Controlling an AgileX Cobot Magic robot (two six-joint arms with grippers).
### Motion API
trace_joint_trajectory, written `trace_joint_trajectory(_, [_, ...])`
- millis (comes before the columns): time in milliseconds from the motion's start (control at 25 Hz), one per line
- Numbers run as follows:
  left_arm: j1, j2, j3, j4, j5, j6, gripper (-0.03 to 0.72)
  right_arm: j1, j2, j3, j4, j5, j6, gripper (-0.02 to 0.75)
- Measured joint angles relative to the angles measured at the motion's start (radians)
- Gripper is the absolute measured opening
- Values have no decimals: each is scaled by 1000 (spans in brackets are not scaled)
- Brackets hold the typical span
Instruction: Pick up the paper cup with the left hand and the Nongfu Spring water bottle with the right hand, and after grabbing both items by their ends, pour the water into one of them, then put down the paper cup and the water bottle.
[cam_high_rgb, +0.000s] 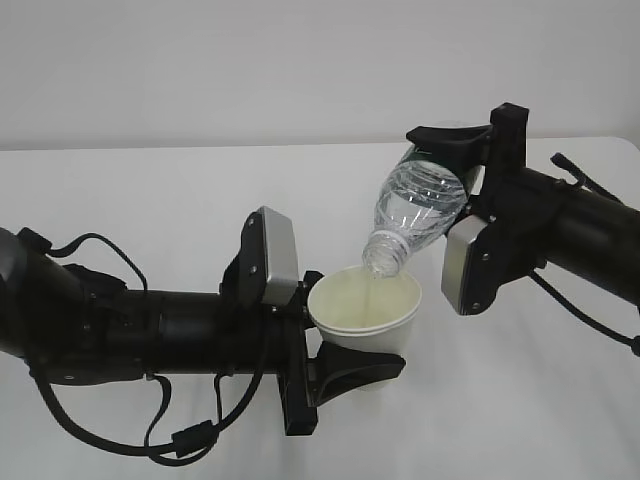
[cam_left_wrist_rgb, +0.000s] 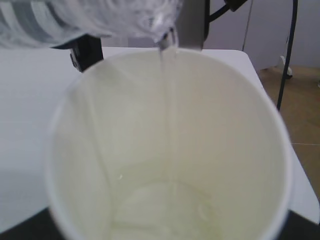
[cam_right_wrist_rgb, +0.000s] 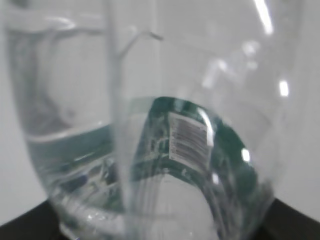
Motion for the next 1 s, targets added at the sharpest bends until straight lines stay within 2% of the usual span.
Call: trace_joint_trajectory(1000, [0,0,0,0,-14,2,414,0,0,0,-2,-7,0,447])
